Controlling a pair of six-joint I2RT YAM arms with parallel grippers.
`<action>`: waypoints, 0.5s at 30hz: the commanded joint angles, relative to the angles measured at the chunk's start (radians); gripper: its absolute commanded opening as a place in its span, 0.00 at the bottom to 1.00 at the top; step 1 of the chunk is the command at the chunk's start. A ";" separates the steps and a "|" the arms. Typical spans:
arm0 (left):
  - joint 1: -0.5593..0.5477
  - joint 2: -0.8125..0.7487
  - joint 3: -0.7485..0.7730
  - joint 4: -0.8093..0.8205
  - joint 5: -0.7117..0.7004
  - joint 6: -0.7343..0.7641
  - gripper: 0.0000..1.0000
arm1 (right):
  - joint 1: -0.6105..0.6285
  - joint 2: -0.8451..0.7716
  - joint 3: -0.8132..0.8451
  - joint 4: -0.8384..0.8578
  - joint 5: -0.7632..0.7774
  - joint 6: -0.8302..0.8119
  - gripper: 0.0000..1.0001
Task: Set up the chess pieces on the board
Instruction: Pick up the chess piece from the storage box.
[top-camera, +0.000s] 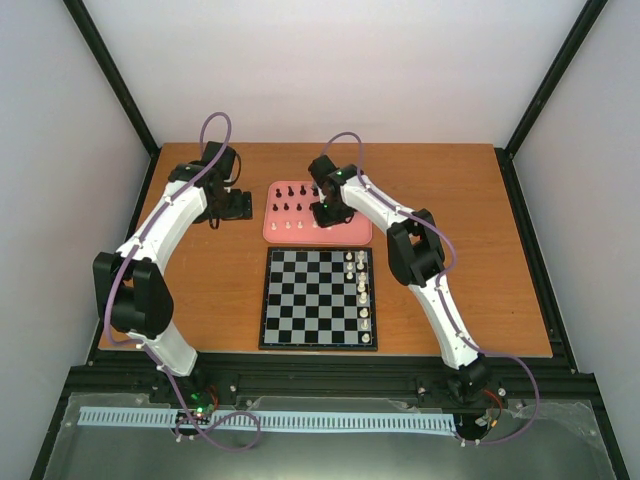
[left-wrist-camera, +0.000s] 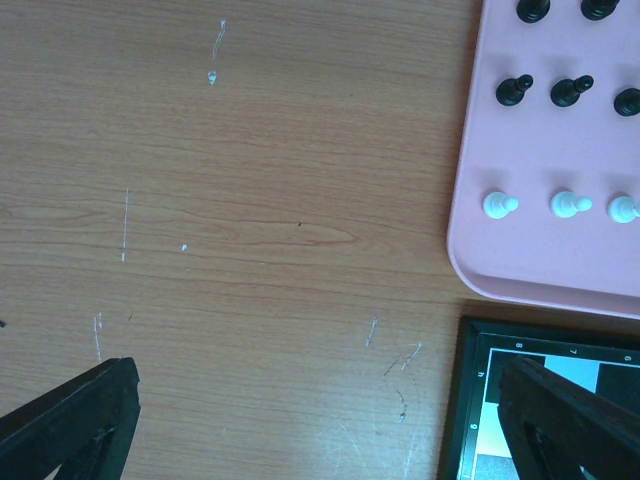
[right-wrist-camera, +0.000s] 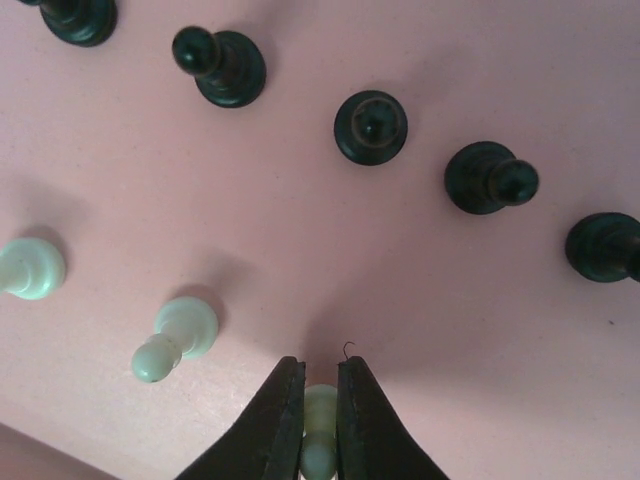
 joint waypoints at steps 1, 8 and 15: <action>-0.005 -0.003 0.026 -0.009 -0.004 0.013 1.00 | -0.005 0.005 0.022 -0.013 0.022 -0.004 0.09; -0.005 -0.021 0.023 -0.010 -0.007 0.014 1.00 | -0.005 -0.054 0.036 -0.042 0.044 -0.015 0.08; -0.004 -0.032 0.022 -0.006 0.000 0.012 1.00 | 0.014 -0.228 -0.106 -0.076 0.034 -0.002 0.08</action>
